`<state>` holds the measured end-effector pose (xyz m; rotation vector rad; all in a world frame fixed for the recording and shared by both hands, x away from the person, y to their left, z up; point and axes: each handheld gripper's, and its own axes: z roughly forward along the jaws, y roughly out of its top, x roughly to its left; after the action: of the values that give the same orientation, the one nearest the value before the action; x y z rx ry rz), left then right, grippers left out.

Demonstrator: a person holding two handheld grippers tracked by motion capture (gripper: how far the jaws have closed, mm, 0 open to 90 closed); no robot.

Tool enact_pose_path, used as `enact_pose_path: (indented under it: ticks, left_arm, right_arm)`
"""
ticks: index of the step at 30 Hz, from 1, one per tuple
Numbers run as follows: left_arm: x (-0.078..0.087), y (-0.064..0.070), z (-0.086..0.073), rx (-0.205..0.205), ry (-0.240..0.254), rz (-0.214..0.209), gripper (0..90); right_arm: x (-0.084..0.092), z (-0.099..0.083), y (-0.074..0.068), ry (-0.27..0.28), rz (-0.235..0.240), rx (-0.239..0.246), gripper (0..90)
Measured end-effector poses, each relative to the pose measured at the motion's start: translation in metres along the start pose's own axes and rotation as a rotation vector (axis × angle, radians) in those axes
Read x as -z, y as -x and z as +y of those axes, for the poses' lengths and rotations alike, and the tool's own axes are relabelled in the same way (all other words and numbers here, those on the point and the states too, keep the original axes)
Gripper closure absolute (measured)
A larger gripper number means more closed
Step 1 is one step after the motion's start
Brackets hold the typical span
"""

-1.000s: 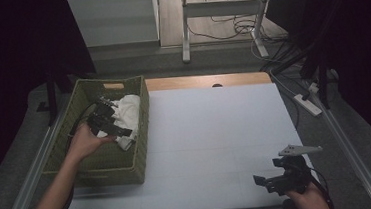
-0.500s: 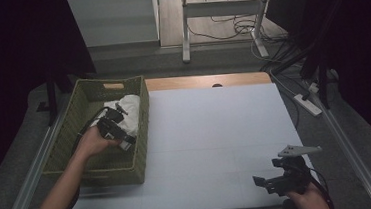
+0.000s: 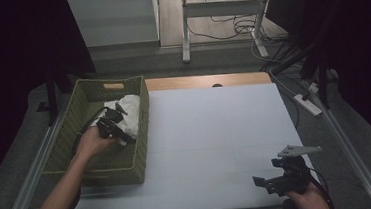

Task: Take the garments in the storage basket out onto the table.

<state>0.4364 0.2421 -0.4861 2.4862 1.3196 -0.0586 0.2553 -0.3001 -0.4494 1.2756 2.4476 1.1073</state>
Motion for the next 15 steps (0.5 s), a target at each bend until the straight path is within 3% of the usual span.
enact_pose_path:
  ticks: [2,4,9,15]
  left_arm:
    - [0.010,-0.002,-0.001,0.031,0.060,-0.033,81.2]
    - [0.023,-0.005,-0.005,0.052,0.153,-0.077,81.3]
    - [0.037,-0.005,-0.006,0.053,0.225,-0.138,81.2]
    - [0.069,0.002,-0.001,0.024,0.343,-0.119,81.2]
  right_arm:
    - [0.000,0.000,0.000,0.001,-0.002,-0.002,0.7]
    - [0.000,0.000,0.000,-0.001,-0.002,-0.001,0.7]
    - [-0.001,0.000,-0.001,-0.005,-0.006,-0.001,0.7]
    - [-0.001,0.000,0.000,-0.004,-0.004,-0.002,0.7]
